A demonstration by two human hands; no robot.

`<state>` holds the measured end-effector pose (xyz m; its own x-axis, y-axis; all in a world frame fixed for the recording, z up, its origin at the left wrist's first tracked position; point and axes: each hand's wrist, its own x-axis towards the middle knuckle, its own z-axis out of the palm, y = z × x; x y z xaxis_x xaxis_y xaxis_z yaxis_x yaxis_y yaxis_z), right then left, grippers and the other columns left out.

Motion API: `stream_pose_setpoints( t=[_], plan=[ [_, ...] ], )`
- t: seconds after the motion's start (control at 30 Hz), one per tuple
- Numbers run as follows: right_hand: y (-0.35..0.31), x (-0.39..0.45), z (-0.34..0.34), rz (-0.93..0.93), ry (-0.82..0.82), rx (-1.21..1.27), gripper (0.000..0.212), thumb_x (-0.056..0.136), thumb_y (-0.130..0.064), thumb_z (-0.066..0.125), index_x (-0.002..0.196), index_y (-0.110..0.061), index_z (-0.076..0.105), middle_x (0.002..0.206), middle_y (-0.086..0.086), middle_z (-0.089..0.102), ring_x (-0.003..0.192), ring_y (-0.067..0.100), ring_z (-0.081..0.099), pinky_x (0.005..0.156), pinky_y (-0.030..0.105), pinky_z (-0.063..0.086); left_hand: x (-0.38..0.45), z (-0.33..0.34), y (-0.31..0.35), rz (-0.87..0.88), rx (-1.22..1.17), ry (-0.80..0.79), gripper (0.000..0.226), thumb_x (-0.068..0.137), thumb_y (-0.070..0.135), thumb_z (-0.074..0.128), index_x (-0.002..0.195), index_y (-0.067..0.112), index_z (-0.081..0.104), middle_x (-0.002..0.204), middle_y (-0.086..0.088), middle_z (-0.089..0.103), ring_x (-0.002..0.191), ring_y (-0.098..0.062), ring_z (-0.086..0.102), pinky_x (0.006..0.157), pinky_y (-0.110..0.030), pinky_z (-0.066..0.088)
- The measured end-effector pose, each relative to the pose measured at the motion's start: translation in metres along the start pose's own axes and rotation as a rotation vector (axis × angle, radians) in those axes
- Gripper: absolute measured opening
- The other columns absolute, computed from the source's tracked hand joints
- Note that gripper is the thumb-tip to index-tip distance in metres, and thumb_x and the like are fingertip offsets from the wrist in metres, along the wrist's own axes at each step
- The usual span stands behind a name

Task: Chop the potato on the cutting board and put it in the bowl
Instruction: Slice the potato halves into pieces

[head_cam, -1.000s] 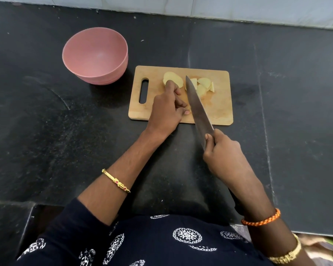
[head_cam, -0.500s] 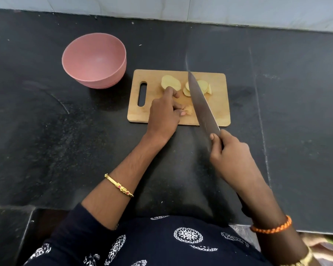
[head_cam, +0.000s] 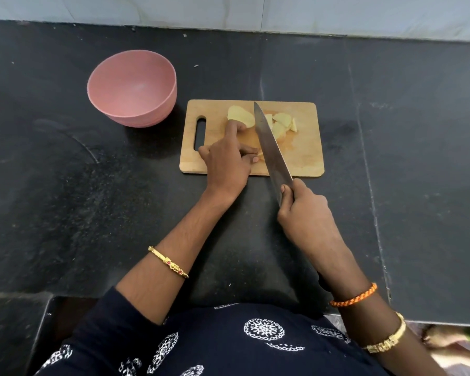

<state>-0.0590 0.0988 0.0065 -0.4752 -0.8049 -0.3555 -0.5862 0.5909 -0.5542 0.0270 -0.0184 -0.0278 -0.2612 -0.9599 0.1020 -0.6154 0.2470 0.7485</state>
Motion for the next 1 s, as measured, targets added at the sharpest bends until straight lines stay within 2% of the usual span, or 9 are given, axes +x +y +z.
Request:
stream_pose_setpoints(
  t=[0.13,0.27,0.47,0.6,0.8,1.0],
  plan=[
    [0.002,-0.004,0.001,0.013,-0.008,0.003,0.023,0.101,-0.035,0.032,0.094,-0.016,0.044,0.079,0.009,0.057,0.075,0.031,0.059,0.071,0.044,0.051,0.006,-0.003,-0.002,-0.013,-0.003,-0.012,0.050,0.075,0.021,0.075,0.115,0.023,0.046,0.075,0.013,0.071,0.090,0.003,0.055,0.076,-0.029,0.019],
    [0.001,-0.007,0.003,0.019,-0.011,-0.001,0.023,0.102,-0.034,0.032,0.091,-0.017,0.043,0.075,0.007,0.056,0.071,0.028,0.058,0.070,0.043,0.051,0.009,-0.004,-0.002,0.047,0.047,-0.034,0.055,0.075,0.017,0.074,0.120,0.023,0.043,0.075,0.011,0.070,0.098,-0.006,0.058,0.078,-0.031,0.020],
    [-0.006,-0.001,0.005,0.050,-0.036,0.003,0.023,0.102,-0.034,0.031,0.098,-0.017,0.044,0.081,0.008,0.058,0.077,0.027,0.061,0.076,0.047,0.053,0.007,0.001,0.002,0.118,0.136,0.004,0.054,0.077,0.009,0.070,0.122,0.020,0.042,0.079,0.008,0.070,0.102,-0.011,0.055,0.082,-0.034,0.024],
    [-0.010,-0.001,0.007,0.078,-0.034,0.002,0.023,0.102,-0.035,0.030,0.099,-0.016,0.043,0.086,0.010,0.059,0.082,0.029,0.061,0.078,0.047,0.052,0.005,0.002,0.001,0.079,0.100,0.040,0.049,0.077,0.013,0.071,0.117,0.019,0.044,0.076,0.010,0.070,0.099,-0.007,0.057,0.078,-0.032,0.022],
    [-0.017,0.003,0.005,0.081,-0.051,-0.083,0.018,0.103,-0.033,0.030,0.100,-0.017,0.038,0.089,0.009,0.053,0.084,0.028,0.058,0.072,0.042,0.049,0.010,-0.004,-0.001,0.030,0.043,0.004,0.046,0.075,0.017,0.074,0.108,0.017,0.042,0.070,0.012,0.069,0.091,-0.002,0.060,0.074,-0.029,0.018],
    [-0.003,-0.010,0.004,0.083,-0.066,-0.097,0.022,0.103,-0.034,0.028,0.093,-0.016,0.037,0.072,0.003,0.043,0.076,0.028,0.049,0.068,0.037,0.041,0.011,-0.005,0.000,-0.004,0.103,-0.008,0.047,0.073,0.023,0.077,0.105,0.020,0.043,0.069,0.014,0.066,0.087,0.000,0.055,0.078,-0.032,0.022]
  ],
)
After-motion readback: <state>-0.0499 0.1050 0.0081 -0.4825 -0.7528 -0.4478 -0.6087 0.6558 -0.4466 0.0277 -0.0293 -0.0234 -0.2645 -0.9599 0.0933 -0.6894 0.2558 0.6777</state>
